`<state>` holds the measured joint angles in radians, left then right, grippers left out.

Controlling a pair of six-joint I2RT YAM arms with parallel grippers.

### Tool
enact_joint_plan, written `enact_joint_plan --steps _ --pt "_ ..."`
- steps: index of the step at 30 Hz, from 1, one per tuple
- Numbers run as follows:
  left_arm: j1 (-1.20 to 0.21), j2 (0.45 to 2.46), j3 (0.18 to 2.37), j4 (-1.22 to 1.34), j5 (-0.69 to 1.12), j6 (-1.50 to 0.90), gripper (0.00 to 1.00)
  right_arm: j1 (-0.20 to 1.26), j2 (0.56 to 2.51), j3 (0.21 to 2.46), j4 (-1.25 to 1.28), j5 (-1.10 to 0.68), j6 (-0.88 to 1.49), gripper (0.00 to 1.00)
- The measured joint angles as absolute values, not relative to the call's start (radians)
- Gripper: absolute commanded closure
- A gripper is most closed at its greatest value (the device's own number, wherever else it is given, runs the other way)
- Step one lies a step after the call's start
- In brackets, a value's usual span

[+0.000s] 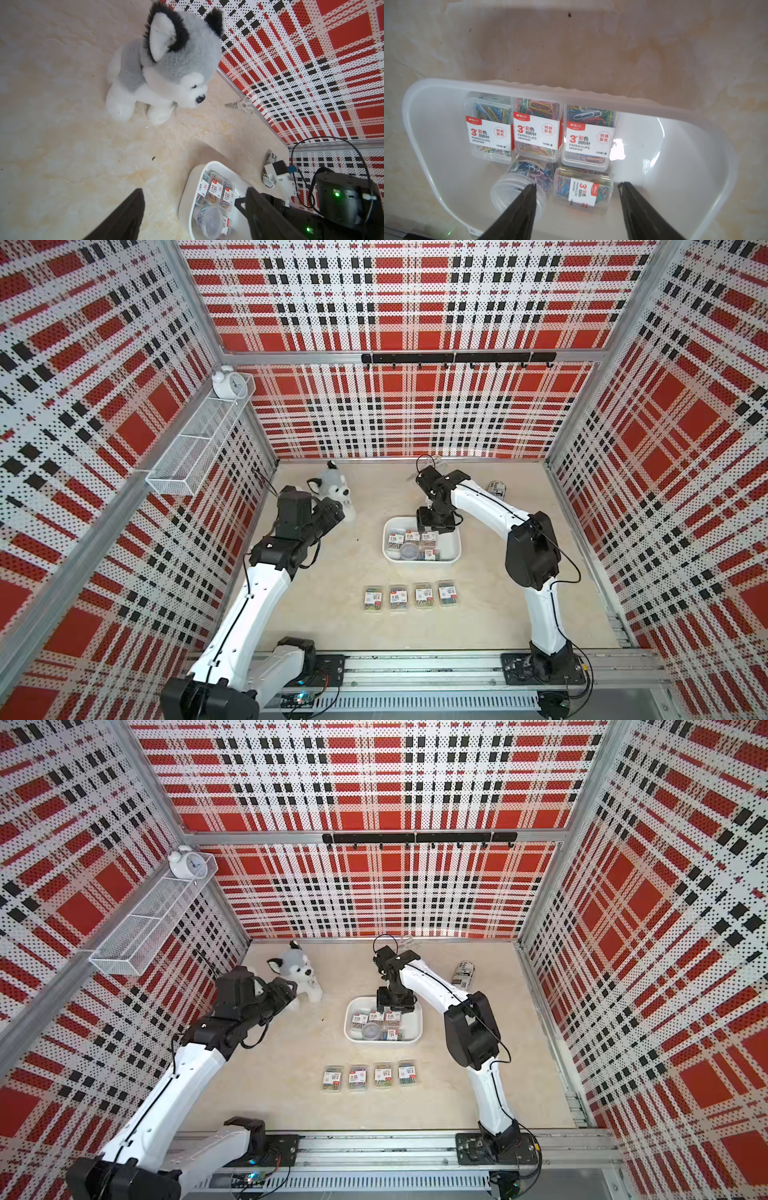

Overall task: Take the paper clips out of the storage box
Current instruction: Pick up the boxed paper clips from the storage box.

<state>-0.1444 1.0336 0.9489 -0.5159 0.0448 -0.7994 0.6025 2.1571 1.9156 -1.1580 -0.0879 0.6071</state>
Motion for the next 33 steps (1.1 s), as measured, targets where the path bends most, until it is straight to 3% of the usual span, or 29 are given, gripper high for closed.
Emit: enact_joint_plan --steps 23,33 --pt "-0.142 1.035 0.946 -0.516 0.044 -0.803 0.21 0.606 2.257 1.951 -1.179 -0.076 0.614 0.33" --pt "-0.141 1.036 0.946 -0.516 0.045 -0.804 0.21 0.604 2.301 1.98 -1.192 -0.066 0.613 0.43"
